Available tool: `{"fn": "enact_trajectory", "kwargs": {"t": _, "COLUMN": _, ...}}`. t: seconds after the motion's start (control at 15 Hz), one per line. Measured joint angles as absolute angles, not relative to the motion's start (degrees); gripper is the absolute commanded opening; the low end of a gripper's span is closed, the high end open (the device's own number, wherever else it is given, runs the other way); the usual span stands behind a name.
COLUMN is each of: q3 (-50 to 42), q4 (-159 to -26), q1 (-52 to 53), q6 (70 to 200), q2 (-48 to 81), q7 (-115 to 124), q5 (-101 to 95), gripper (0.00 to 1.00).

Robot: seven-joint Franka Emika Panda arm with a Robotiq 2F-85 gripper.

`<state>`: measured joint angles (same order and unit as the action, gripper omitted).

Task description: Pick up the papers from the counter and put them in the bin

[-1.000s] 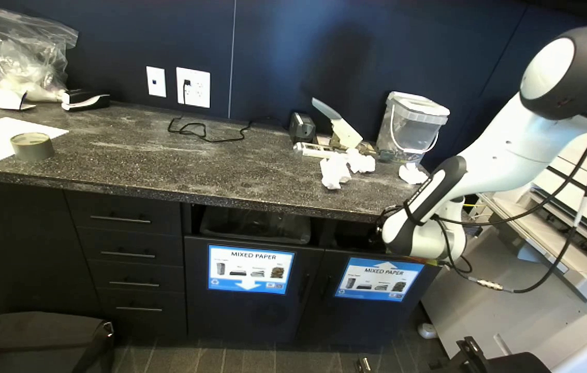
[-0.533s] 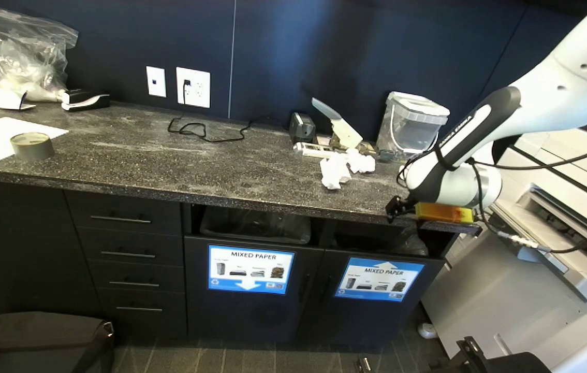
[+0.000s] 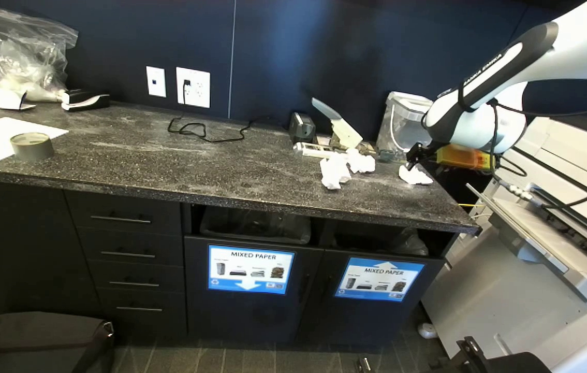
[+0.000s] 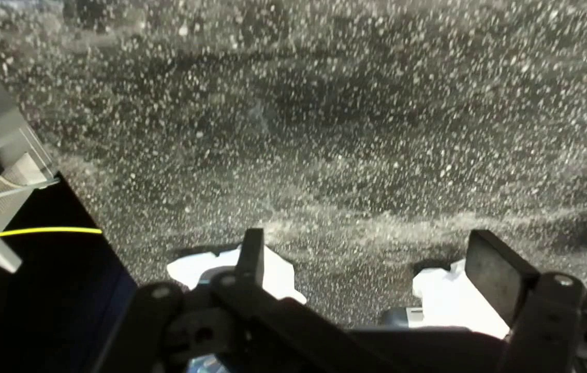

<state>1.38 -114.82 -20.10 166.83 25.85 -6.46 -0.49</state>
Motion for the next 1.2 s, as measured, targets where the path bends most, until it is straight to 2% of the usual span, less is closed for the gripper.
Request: {"fn": "enact_trajectory", "kwargs": {"t": 1.2, "q3": 2.05, "q4": -64.34, "q1": -24.72, "q6": 149.17, "q2": 59.92, "q7": -17.27, "q5": 1.70, "gripper": 1.00}}
